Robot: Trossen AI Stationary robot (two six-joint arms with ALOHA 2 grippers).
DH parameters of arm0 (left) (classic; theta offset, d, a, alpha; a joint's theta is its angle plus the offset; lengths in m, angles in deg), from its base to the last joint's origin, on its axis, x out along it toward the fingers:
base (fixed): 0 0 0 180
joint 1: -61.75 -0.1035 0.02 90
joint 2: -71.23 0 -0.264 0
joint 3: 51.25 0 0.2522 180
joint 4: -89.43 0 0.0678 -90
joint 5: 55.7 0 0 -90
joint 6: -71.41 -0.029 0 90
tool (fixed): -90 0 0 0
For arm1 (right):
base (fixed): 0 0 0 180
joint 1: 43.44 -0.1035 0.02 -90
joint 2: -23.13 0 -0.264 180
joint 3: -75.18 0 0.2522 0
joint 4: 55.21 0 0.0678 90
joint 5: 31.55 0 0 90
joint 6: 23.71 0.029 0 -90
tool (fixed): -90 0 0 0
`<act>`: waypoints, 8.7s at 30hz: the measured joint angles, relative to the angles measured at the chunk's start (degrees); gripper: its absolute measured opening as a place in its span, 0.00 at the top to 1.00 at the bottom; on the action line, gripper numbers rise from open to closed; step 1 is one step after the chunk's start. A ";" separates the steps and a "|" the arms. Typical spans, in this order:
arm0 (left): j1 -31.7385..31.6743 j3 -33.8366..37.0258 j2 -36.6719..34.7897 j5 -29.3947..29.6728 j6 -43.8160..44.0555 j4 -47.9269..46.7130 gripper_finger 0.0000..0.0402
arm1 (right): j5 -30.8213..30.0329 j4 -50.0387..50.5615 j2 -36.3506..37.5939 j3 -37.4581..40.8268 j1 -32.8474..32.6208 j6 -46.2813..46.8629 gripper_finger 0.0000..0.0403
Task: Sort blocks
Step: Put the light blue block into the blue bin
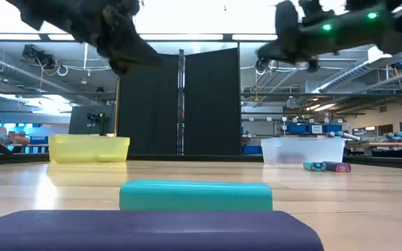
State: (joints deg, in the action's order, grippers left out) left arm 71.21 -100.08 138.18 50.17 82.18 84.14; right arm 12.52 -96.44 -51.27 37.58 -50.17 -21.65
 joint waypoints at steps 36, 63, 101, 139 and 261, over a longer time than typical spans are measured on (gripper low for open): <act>20.02 -29.79 45.41 -7.59 4.48 -7.14 0.35 | -11.65 0.65 11.72 8.25 -14.65 -2.29 0.97; 20.96 -30.17 50.62 -2.46 9.30 -9.66 0.69 | -17.57 0.17 11.68 8.20 -17.17 -3.19 0.97; 43.90 -29.07 17.54 -8.40 33.28 -51.96 0.73 | -17.42 0.25 11.68 8.20 -13.63 -3.89 0.97; 44.21 -33.07 17.51 4.90 42.59 -62.09 0.32 | 2.12 17.99 9.32 2.30 -11.03 8.61 0.97; 10.58 -5.84 -28.01 14.02 17.13 -43.98 0.36 | 49.52 40.20 -78.37 -92.62 -3.84 -3.56 0.35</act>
State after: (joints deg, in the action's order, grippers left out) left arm 81.79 -105.91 110.17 64.19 99.31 40.17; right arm 62.05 -56.24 -129.64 -55.05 -54.01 -25.21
